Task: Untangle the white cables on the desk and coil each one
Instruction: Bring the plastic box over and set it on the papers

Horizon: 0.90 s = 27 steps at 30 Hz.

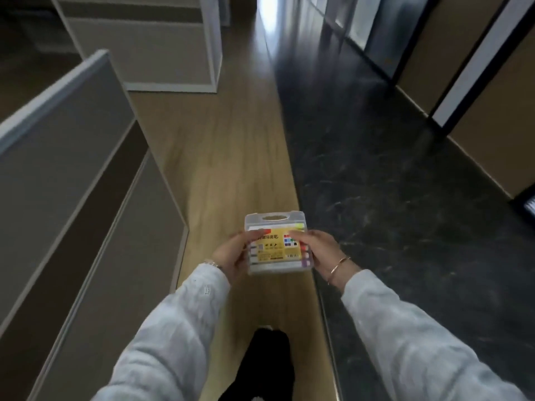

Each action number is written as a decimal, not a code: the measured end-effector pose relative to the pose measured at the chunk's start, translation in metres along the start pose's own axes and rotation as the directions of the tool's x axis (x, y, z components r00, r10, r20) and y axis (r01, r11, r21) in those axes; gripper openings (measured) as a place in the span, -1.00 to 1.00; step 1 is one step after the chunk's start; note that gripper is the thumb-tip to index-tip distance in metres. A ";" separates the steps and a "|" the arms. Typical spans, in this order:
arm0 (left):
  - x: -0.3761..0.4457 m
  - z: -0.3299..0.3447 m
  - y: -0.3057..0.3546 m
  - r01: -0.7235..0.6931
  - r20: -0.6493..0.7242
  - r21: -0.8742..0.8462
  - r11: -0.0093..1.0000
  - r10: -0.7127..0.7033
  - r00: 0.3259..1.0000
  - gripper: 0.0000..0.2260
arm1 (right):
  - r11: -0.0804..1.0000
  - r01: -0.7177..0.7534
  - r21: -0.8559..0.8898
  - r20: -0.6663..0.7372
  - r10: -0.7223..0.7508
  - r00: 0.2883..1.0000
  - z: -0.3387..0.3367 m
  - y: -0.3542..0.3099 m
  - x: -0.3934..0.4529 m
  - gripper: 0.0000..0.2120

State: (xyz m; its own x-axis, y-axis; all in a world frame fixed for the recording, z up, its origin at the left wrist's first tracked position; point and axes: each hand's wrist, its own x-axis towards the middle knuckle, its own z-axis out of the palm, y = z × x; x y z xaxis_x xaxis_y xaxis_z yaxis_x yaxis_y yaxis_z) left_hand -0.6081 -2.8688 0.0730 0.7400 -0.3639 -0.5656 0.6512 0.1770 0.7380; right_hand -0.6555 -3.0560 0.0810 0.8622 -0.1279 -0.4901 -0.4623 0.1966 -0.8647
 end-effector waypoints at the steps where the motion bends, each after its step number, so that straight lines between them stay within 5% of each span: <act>1: 0.025 -0.003 0.020 -0.011 -0.031 -0.006 1.000 0.010 0.999 -0.63 | 1.000 -0.012 -0.015 0.015 0.012 1.000 0.006 -0.018 0.033 -0.67; 17: 0.312 -0.098 0.270 -0.199 -0.321 -0.138 0.970 0.146 0.936 -0.62 | 0.978 -0.026 -0.208 0.265 0.082 0.961 0.120 -0.225 0.423 -0.70; 21: 0.387 -0.133 0.333 -0.267 -0.391 -0.188 0.945 0.178 0.903 -0.46 | 0.967 0.006 -0.255 0.349 0.086 0.933 0.166 -0.275 0.527 -0.79; 27: 0.477 -0.184 0.436 -0.385 -0.515 -0.293 0.875 0.195 0.835 -0.52 | 0.928 0.078 -0.363 0.497 0.122 0.859 0.245 -0.359 0.666 -0.80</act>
State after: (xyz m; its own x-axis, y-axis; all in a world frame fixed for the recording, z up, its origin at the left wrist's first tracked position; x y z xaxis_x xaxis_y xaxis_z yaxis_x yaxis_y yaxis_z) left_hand 0.0593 -2.7971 0.0571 0.8314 0.2012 -0.5179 0.3344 0.5632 0.7556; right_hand 0.1359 -2.9734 0.0923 0.7869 0.3976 -0.4719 -0.4371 -0.1806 -0.8811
